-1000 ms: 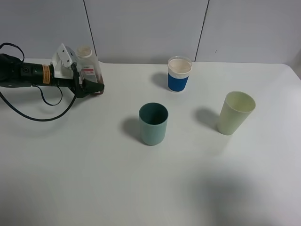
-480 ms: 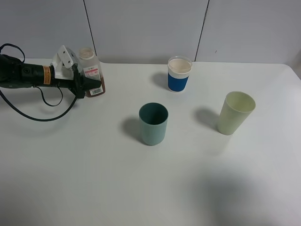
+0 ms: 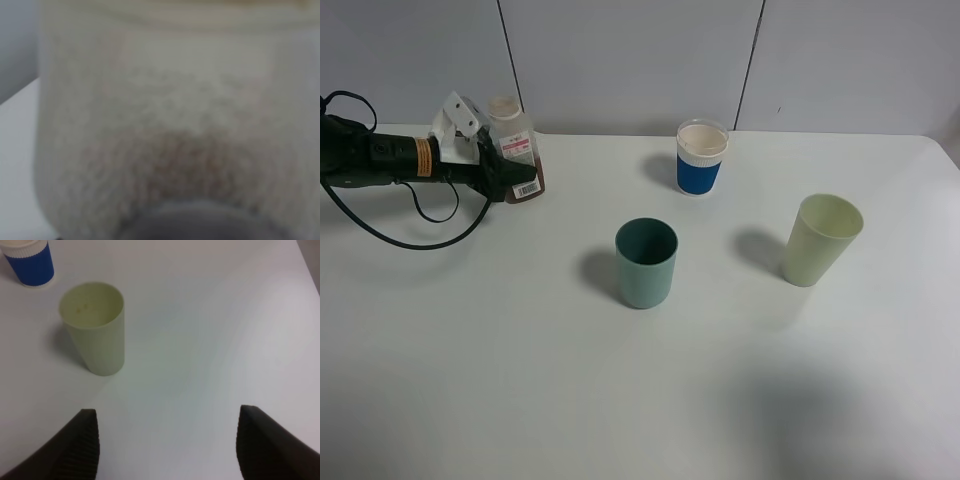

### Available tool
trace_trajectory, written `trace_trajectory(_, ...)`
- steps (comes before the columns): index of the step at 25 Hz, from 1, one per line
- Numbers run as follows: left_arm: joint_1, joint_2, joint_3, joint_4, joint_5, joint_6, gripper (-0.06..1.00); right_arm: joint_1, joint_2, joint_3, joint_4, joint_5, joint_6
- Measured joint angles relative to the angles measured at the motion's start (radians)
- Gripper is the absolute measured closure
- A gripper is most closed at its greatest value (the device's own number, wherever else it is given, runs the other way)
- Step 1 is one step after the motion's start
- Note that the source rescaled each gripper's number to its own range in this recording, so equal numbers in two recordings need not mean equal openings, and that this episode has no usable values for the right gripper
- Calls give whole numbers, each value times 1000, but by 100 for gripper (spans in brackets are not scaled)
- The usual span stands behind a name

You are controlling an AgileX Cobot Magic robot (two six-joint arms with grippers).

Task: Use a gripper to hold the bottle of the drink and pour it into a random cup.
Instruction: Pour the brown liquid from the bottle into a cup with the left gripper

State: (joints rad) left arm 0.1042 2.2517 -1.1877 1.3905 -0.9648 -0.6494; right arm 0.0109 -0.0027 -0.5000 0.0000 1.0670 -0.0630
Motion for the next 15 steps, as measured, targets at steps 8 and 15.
trace_trajectory(8,-52,-106,28,-94,90,-138,91,0,0,0,0,0,0)
trace_trajectory(15,-160,-275,113,-342,345,-195,91,0,0,0,0,0,0)
